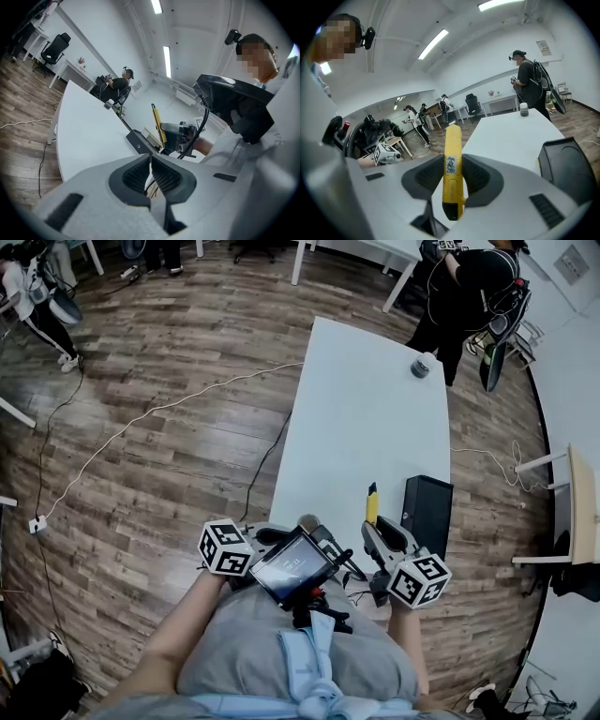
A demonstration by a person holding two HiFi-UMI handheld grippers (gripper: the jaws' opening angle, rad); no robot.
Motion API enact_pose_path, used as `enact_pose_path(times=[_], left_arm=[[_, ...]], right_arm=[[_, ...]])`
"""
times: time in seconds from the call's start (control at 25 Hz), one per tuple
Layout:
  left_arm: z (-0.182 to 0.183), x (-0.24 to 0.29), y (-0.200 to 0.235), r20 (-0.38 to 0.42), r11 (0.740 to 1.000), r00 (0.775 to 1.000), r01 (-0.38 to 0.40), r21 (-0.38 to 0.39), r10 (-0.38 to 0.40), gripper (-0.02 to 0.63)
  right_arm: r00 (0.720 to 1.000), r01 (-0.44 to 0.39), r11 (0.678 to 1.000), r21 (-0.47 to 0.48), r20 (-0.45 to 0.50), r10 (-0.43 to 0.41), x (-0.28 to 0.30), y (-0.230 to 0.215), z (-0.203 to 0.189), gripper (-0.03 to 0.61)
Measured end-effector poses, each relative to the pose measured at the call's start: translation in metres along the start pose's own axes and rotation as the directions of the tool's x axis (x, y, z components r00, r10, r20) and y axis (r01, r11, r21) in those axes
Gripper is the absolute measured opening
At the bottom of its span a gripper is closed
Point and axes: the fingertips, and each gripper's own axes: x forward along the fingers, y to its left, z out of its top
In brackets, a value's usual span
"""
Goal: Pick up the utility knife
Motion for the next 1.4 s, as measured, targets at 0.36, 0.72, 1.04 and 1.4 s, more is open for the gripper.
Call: enact_pose_path(times=[0.36,0.72,1.04,1.4], left_arm=[[-0.0018,0.0022,-0.0017,-0.017,1.0,1.0,0.015,0.005,-0.015,0.019],[0.0012,0.0069,-0.003,-0.015,1.0,1.0,0.026,0.007,-0.026,0.02],[-0.0023,0.0062,-0.0034,-0.022,1.0,0.999,0.028,0.0,-0.028,0.02],[-0.0023,0.0076,-0.0044,-0.021,1.0,0.999,0.032,0.0,-0.032,0.02]], right_arm=[[1.0,0.004,1.0,0.025,0.029,-0.004,0.0024,-0.001,0.0024,0.129],[0.999,-0.004,1.0,0.024,0.046,0.003,0.0007,-0.0007,0.0099,0.129],[0.999,-0.009,1.0,0.019,0.039,0.009,0.0016,0.0024,0.0083,0.129],[0.999,-0.024,1.0,0.012,0.034,0.024,0.0034,0.005,0.0079,0.127]])
